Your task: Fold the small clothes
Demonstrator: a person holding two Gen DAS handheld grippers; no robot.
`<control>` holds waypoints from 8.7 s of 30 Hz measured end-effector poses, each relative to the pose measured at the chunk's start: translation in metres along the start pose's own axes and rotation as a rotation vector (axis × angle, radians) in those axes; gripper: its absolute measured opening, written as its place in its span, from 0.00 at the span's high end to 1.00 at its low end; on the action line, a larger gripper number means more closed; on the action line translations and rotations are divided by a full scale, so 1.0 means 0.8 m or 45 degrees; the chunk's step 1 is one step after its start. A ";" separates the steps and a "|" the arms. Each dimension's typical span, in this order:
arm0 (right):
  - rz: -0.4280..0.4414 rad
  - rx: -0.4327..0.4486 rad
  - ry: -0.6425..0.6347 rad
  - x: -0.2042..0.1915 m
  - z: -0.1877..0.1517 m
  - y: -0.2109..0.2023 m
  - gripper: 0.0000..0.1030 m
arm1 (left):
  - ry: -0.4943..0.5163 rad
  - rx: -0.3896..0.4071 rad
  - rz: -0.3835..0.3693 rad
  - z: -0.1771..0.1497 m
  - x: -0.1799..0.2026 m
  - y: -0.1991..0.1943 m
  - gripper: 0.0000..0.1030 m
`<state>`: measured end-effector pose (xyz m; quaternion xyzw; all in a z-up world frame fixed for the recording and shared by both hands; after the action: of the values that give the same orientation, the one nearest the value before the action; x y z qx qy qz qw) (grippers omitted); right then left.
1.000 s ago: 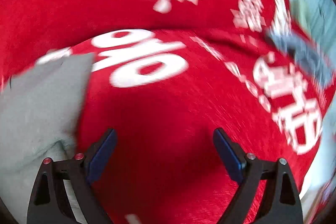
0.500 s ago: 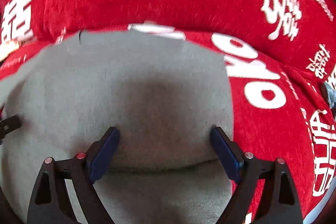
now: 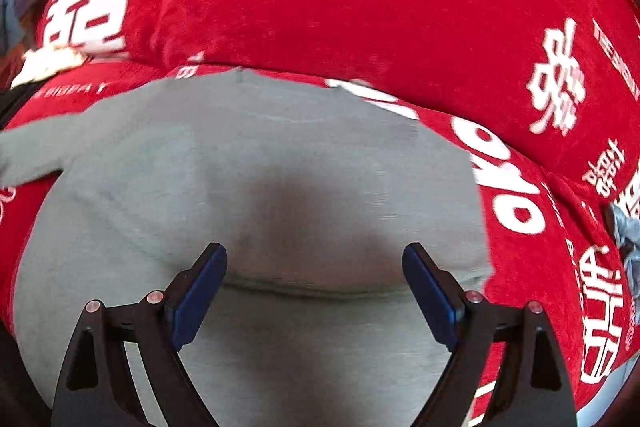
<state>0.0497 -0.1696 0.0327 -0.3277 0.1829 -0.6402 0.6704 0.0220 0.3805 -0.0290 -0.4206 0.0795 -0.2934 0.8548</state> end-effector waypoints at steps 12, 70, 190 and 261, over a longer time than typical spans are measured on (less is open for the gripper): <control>0.010 0.003 -0.109 -0.075 0.044 0.001 0.12 | 0.051 0.097 -0.175 0.034 0.030 0.019 0.81; -0.116 -0.035 0.479 0.224 -0.075 0.010 0.12 | 1.093 -0.161 -0.886 -0.391 0.508 -0.316 0.28; 0.097 -0.179 0.106 0.015 -0.060 0.010 0.20 | 1.123 -0.187 -0.741 -0.296 0.289 -0.222 0.01; 0.326 0.083 -0.432 0.015 -0.204 -0.165 0.01 | 1.359 -0.123 -0.848 -0.320 0.098 -0.302 0.00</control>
<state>-0.1551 -0.2101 0.0061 -0.3830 0.0865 -0.4911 0.7776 -0.1172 0.0489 0.0027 -0.2566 0.3729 -0.7092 0.5404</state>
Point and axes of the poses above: each gripper's, at about its wrist camera, not at the fingertips, and y roughly the way its jaws point, x to its right, z to its top, the point moved 2 cm from there along y, roughly the way its jaws point, and after that the axes turned 12 degrees about x, right-handed, at the moved point
